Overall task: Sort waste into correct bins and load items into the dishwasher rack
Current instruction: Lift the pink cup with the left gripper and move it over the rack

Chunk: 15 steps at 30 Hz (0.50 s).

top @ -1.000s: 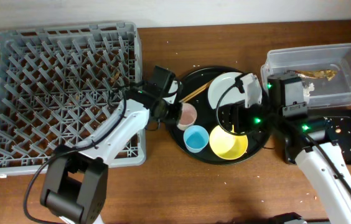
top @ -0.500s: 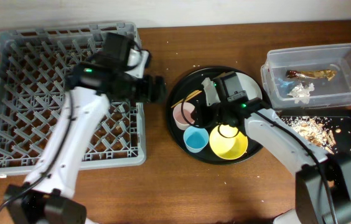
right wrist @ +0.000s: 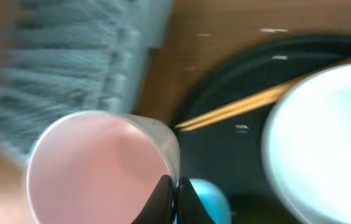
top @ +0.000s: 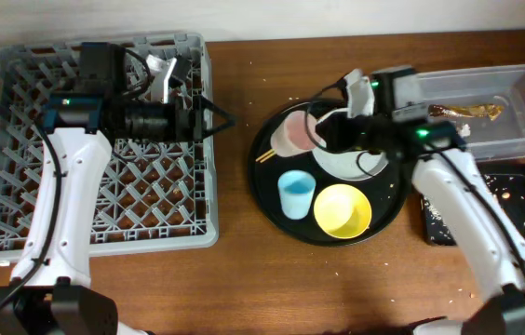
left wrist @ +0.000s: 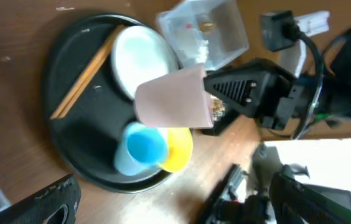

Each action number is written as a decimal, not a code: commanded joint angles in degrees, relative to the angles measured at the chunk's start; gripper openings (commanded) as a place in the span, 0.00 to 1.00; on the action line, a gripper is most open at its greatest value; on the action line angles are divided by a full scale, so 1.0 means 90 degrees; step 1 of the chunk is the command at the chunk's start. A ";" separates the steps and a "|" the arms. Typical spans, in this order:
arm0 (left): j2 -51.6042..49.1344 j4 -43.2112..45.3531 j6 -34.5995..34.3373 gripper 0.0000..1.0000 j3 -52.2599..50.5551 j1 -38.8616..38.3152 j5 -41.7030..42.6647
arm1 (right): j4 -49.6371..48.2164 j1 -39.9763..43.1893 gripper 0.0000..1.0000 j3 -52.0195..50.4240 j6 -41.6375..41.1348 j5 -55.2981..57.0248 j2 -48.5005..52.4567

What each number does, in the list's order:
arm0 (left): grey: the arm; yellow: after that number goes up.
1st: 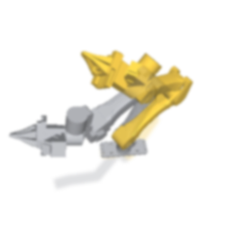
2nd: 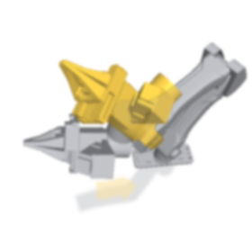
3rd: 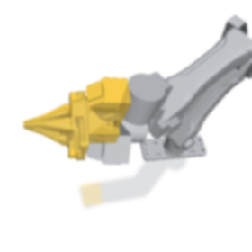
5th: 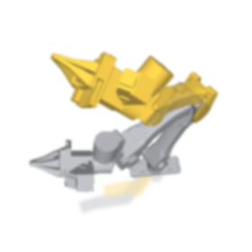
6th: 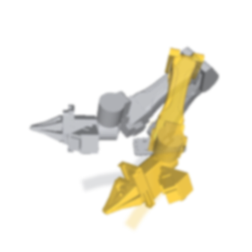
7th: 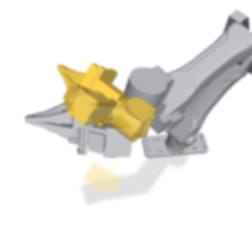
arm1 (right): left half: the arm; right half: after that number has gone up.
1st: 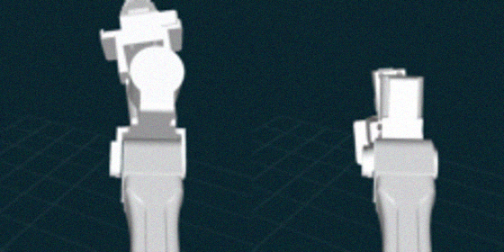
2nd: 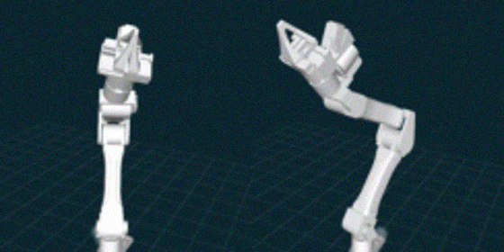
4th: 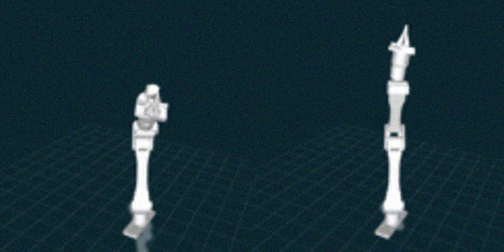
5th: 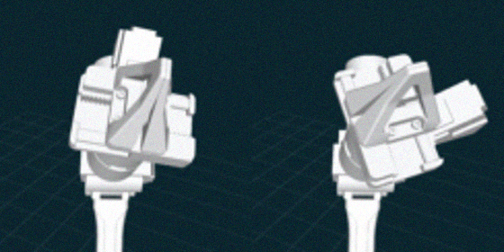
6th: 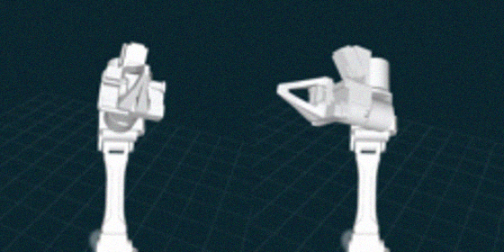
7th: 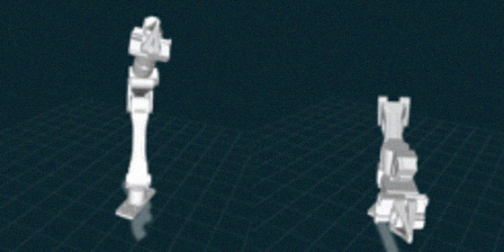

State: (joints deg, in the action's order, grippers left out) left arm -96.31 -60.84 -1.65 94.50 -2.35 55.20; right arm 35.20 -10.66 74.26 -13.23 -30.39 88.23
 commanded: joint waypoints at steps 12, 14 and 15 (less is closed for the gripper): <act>0.0075 0.0177 0.1022 0.84 0.0027 -0.0476 0.3888 | -0.2742 -0.0117 0.04 0.0092 -0.0969 -0.4920 -0.0221; 0.0075 0.0134 0.1022 0.84 0.0027 -0.0573 0.3888 | -0.3130 -0.0107 0.04 0.0092 -0.1251 -0.4847 -0.0221; 0.0075 0.0080 0.1025 0.84 0.0027 -0.0614 0.3888 | -0.3330 -0.0104 0.04 0.0092 -0.1430 -0.4745 -0.0221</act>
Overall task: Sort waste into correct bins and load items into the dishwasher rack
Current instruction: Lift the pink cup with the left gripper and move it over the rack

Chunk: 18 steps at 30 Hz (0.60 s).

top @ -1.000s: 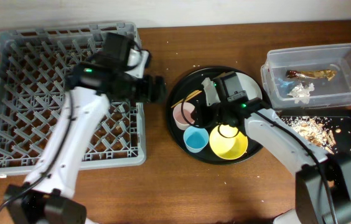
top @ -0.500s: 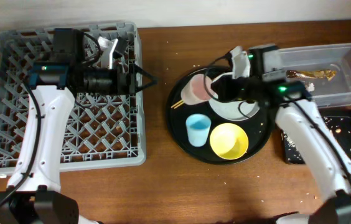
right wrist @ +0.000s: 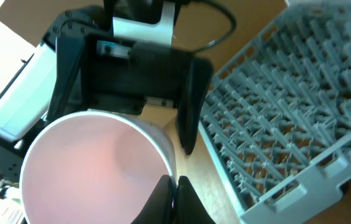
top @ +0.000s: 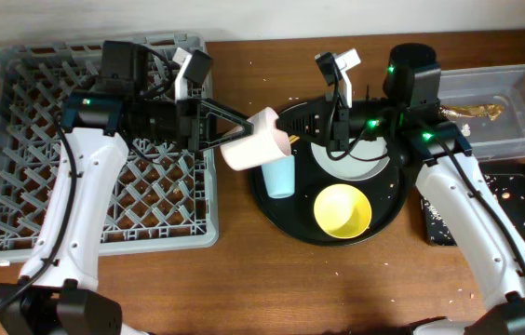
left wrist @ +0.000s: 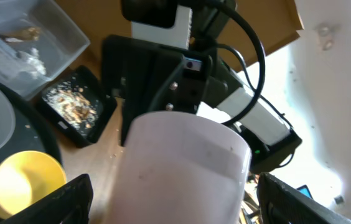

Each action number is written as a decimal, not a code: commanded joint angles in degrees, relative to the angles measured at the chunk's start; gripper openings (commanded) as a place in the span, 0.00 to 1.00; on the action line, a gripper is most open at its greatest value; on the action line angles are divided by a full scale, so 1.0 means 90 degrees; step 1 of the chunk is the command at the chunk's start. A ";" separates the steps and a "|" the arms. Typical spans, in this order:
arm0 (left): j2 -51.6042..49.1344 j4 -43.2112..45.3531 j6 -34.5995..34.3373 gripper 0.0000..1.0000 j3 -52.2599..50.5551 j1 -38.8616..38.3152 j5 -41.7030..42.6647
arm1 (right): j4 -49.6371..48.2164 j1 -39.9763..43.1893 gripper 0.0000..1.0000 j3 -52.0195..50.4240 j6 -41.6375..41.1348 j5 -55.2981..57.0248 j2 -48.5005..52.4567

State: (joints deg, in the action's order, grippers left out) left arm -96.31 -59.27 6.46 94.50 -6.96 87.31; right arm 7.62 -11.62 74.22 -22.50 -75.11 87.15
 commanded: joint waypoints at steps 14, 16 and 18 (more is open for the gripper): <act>0.0087 -0.0651 -0.0070 0.54 0.0029 0.0214 -0.1790 | -0.0702 0.0277 0.69 0.0097 -0.0767 0.0566 -0.0102; 0.0112 -0.1156 -0.0092 0.54 0.0032 0.0780 -0.2924 | -0.0325 0.0746 0.70 0.0097 -0.0767 0.0597 -0.0104; 0.0109 -0.1574 -0.0544 0.54 0.0029 0.1530 -0.4758 | 0.0925 0.1056 0.74 0.0097 -0.0695 0.1226 -0.0104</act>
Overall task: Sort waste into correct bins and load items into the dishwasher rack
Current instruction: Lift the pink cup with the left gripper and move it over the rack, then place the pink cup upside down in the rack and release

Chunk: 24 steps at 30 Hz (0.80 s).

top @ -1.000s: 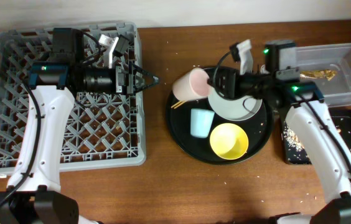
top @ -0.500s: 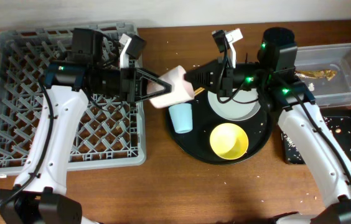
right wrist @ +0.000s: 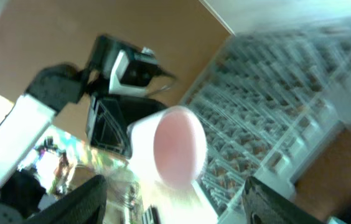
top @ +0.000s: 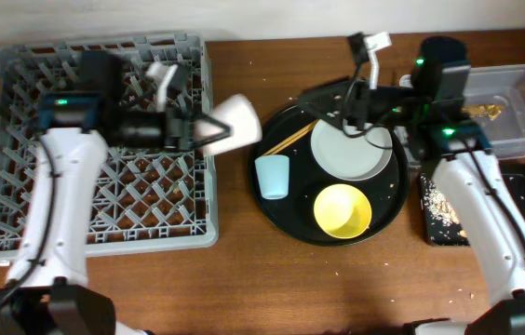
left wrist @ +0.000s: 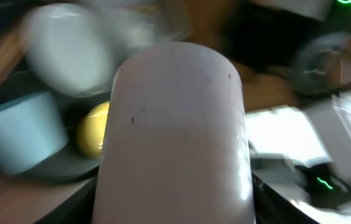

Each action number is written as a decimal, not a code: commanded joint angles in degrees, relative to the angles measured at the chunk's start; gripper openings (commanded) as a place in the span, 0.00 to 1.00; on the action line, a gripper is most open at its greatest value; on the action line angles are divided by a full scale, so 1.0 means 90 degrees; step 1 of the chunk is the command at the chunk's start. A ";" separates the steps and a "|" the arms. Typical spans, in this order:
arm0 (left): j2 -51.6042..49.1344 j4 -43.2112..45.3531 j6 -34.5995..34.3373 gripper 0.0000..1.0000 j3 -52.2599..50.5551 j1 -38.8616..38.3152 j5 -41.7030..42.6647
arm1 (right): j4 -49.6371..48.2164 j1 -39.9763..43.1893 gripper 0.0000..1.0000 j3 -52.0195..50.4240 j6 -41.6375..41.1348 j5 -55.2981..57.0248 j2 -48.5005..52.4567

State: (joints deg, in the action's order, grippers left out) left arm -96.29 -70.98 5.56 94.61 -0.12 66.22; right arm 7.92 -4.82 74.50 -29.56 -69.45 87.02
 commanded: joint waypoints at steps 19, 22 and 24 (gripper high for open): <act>0.0015 0.0413 -0.2477 0.68 -0.1654 0.2467 -0.7643 | 0.5506 0.0364 0.75 0.0066 0.1593 0.5457 -0.0090; 0.0017 0.0488 -0.2497 0.96 -0.1615 0.2467 -0.6965 | 0.5508 0.0165 0.76 0.0066 0.2256 0.5217 -0.0090; 0.0017 0.0442 -0.2268 0.98 -0.1435 0.2467 -0.6433 | 0.5442 -0.0333 0.77 0.0066 0.2533 0.5231 -0.0090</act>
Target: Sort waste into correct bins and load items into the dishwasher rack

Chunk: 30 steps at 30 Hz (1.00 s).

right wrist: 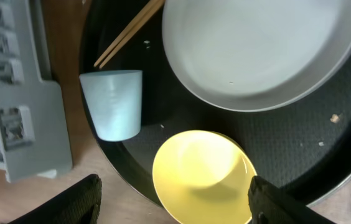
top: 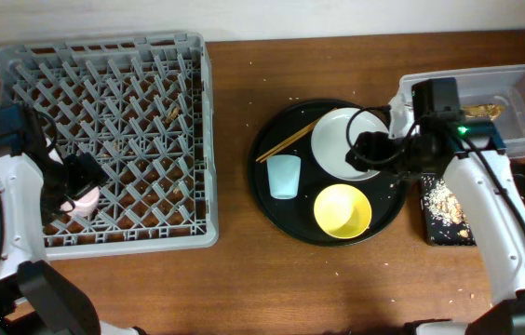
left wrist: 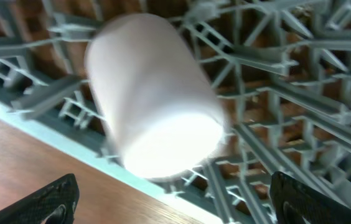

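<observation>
A pink cup [left wrist: 154, 124] rests tilted among the tines in the front left part of the grey dishwasher rack [top: 123, 93]. My left gripper [left wrist: 172, 186] hangs just over it, open, its fingers wide apart and clear of the cup. A black round tray [top: 255, 172] holds a white plate [top: 337, 140], a blue cup [top: 284, 175], a yellow bowl [top: 342, 209] and chopsticks [top: 286, 142]. My right gripper [right wrist: 172, 186] is open above the tray, over the yellow bowl [right wrist: 203, 171], holding nothing.
A clear plastic bin [top: 514, 102] with food scraps stands at the back right. In front of it lies a small black tray [top: 435, 223] strewn with crumbs. Bare wooden table separates the rack from the round tray.
My left gripper held the pink cup at the rack's right edge; now the cup lies in the rack's front left and the gripper is open. My right gripper now looks down on the tray.
My right gripper was shut on the pink cup's rim over the tray, the left open by the rack. Then the cup was between both grippers, between rack and tray. Then the left alone held it. Now it rests in the rack, both grippers open.
</observation>
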Each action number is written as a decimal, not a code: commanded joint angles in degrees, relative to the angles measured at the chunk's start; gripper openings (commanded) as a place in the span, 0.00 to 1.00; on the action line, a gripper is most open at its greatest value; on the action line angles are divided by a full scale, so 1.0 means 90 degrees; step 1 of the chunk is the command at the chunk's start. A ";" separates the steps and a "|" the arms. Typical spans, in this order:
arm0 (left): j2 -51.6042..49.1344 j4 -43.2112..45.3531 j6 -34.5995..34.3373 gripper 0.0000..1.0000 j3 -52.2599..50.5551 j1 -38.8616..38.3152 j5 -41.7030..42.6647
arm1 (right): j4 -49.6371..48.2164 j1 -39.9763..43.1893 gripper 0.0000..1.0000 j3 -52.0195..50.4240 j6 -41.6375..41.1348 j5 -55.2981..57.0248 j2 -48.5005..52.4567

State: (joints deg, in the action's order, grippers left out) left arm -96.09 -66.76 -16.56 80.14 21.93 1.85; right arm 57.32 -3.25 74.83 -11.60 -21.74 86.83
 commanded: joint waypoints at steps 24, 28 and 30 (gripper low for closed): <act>-0.0418 0.0323 0.1644 0.79 0.1183 -0.3728 0.3096 | -0.2628 -0.1802 0.94 -0.0002 0.0304 0.0491 0.2011; -0.0780 -0.0019 0.1649 0.79 0.1183 -0.3728 0.3075 | -0.3109 -0.1719 0.61 0.0015 0.1938 -0.0563 0.2144; -0.0811 -0.0034 0.1649 0.79 0.1183 -0.3723 0.3075 | -0.3082 -0.1719 0.72 0.0015 0.2975 -0.0559 0.2144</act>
State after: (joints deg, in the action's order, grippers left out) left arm -102.72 -66.78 -1.19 90.19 -11.51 29.91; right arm 29.52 -18.83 74.63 1.41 -23.33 106.56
